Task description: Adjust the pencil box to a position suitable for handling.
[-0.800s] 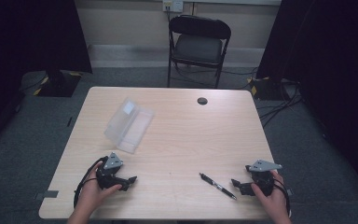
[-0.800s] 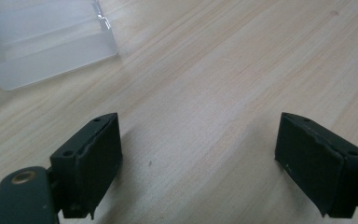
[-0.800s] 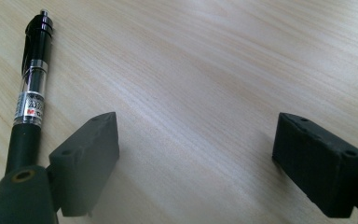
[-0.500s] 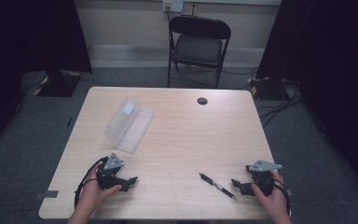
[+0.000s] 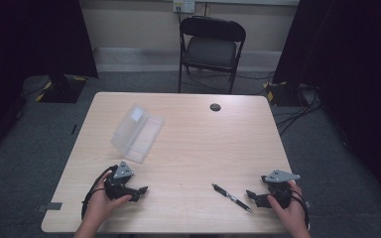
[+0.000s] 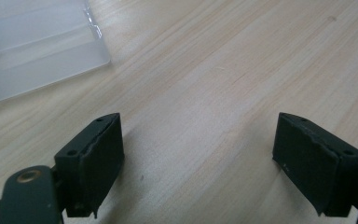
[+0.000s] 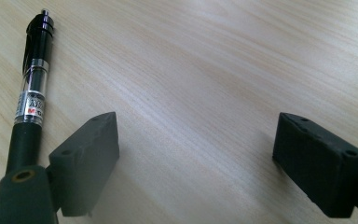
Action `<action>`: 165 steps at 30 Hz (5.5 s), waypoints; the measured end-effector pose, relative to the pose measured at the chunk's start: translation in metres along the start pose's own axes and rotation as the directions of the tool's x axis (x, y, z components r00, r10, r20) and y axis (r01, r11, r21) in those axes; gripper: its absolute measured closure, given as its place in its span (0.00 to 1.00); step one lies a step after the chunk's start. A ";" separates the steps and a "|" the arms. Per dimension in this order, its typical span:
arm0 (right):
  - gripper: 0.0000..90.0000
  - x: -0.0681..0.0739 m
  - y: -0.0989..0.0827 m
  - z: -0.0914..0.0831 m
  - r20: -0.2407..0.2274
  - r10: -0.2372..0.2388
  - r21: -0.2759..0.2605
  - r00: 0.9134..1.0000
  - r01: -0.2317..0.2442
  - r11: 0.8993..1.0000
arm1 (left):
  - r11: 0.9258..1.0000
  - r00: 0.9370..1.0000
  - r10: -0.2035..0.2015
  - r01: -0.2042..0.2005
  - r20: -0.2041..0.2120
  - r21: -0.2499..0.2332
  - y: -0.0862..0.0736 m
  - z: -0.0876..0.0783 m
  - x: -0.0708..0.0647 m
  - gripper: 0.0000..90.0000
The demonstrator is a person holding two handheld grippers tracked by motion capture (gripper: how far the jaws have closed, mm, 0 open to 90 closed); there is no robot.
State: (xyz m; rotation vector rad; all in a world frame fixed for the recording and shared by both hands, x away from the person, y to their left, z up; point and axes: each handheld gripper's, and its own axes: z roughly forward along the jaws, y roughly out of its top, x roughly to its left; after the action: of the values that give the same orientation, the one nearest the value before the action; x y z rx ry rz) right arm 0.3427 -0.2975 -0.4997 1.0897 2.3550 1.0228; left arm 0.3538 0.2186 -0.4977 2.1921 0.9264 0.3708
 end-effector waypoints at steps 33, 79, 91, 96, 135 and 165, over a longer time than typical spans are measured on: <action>0.15 0.000 0.000 0.000 -0.002 -0.001 0.000 1.000 0.001 1.000 | 0.998 0.998 -0.052 0.052 -0.038 -0.021 0.034 -0.006 0.015 0.30; 0.15 0.000 0.000 0.000 -0.007 -0.003 -0.001 1.000 0.003 1.000 | 0.983 0.976 -0.181 0.178 -0.121 -0.035 0.053 0.028 0.048 0.78; 0.15 0.000 0.000 0.000 -0.006 -0.003 -0.001 1.000 0.003 1.000 | 0.985 0.980 -0.171 0.169 -0.105 -0.020 0.054 0.028 0.045 0.86; 0.15 0.000 0.000 0.000 -0.006 -0.003 -0.001 1.000 0.003 1.000 | 0.988 0.984 -0.152 0.152 -0.094 -0.008 0.055 0.028 0.042 0.90; 0.15 0.000 0.000 0.000 -0.006 -0.002 -0.002 1.000 0.002 1.000 | 0.999 0.999 -0.029 0.028 0.042 0.028 0.059 0.030 -0.003 0.91; 0.15 0.000 0.000 0.000 -0.006 -0.002 -0.002 1.000 0.002 1.000 | 0.995 0.996 -0.094 0.093 0.009 0.040 0.065 0.045 -0.004 0.89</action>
State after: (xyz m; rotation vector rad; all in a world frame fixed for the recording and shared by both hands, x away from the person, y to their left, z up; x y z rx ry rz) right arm 0.3427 -0.2973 -0.4999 1.0844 2.3593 1.0282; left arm 0.4067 0.1614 -0.4830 2.1750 1.0343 0.2984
